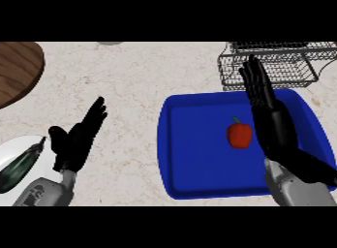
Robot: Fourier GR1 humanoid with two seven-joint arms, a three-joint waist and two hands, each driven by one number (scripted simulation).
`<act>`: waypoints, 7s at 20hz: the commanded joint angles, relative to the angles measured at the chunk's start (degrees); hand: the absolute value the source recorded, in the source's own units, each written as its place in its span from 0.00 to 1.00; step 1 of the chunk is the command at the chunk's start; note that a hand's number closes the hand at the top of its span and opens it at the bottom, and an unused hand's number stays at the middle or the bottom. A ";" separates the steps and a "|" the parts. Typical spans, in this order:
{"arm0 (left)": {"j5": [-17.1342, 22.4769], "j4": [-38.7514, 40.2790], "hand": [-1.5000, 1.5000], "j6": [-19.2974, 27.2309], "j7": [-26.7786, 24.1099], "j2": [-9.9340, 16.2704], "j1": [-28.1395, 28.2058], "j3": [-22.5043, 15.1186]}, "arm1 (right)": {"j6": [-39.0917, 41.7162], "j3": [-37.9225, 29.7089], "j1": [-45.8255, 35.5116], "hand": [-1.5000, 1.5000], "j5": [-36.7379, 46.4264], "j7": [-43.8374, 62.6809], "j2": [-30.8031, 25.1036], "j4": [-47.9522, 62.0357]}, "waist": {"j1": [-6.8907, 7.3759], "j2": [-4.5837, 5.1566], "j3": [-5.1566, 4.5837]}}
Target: Pick the bell pepper from the tray and place it in the tiered basket
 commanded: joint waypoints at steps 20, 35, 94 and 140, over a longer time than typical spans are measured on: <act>-11.86 -5.32 0.50 12.94 -5.47 -4.43 -0.18 -0.52 | 51.67 -29.53 9.29 0.00 -39.88 7.65 -24.21 14.40 | 0.14 -0.19 -2.24; -11.49 -4.57 0.50 11.20 -3.78 -3.94 -1.83 0.86 | 46.34 -19.42 2.83 0.00 -2.82 23.06 -44.79 -15.53 | 0.79 -0.27 -2.42; -23.75 -6.83 0.50 2.04 -0.93 -14.38 0.65 10.32 | 57.72 -5.35 -3.48 0.00 40.81 32.87 -18.83 -9.32 | 0.74 -0.19 -2.28; -29.22 -8.56 0.50 -3.24 -0.26 -18.64 0.89 15.55 | 50.70 -7.72 -1.31 0.00 61.79 13.28 -5.46 10.18 | 0.61 -0.20 -2.28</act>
